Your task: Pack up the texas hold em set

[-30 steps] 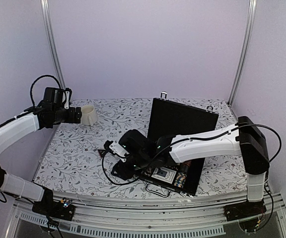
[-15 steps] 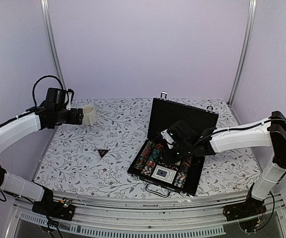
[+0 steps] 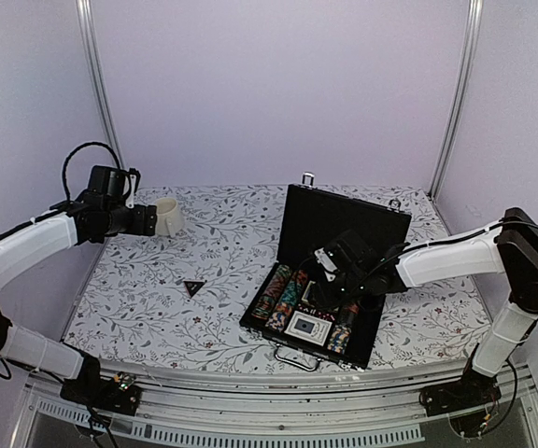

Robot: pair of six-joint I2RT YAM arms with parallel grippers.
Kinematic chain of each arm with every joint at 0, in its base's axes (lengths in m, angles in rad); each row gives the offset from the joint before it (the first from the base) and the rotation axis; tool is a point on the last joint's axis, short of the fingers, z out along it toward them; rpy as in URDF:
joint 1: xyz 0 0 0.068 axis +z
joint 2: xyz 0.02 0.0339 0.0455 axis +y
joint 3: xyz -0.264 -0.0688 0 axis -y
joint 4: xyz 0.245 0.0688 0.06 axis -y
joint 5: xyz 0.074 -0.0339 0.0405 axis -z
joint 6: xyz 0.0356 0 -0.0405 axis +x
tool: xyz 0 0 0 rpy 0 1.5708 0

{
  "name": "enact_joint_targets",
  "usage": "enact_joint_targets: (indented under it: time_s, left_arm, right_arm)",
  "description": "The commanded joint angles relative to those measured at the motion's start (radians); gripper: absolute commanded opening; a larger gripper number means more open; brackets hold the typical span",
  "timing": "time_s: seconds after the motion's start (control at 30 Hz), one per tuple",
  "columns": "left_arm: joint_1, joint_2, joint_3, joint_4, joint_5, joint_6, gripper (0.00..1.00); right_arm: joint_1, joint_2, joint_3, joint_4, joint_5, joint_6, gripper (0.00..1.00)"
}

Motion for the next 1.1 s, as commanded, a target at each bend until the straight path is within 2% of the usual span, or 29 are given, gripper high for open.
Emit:
enact_joint_targets:
  time_s: [0.0,0.33,0.67,0.93,1.07]
  left_arm:
    - [-0.017,0.008,0.0,-0.002,-0.013,0.015,0.94]
    - [-0.022,0.009,0.001,-0.003,-0.02,0.016,0.94]
    - [-0.028,0.014,0.0,-0.003,-0.026,0.018,0.94]
    - [-0.031,0.014,0.0,-0.005,-0.031,0.019,0.95]
    - [-0.033,0.012,0.001,-0.005,-0.032,0.018,0.95]
  right_arm:
    - [-0.007,0.023,0.013,0.016,-0.003,0.02,0.42]
    - [-0.006,0.057,0.017,-0.024,0.103,0.014,0.46]
    - [-0.007,0.074,0.025,-0.027,0.116,0.027,0.47]
    - [-0.007,0.032,0.03,-0.03,0.094,0.026,0.59]
    - [-0.007,-0.026,0.04,-0.031,0.06,0.011,0.75]
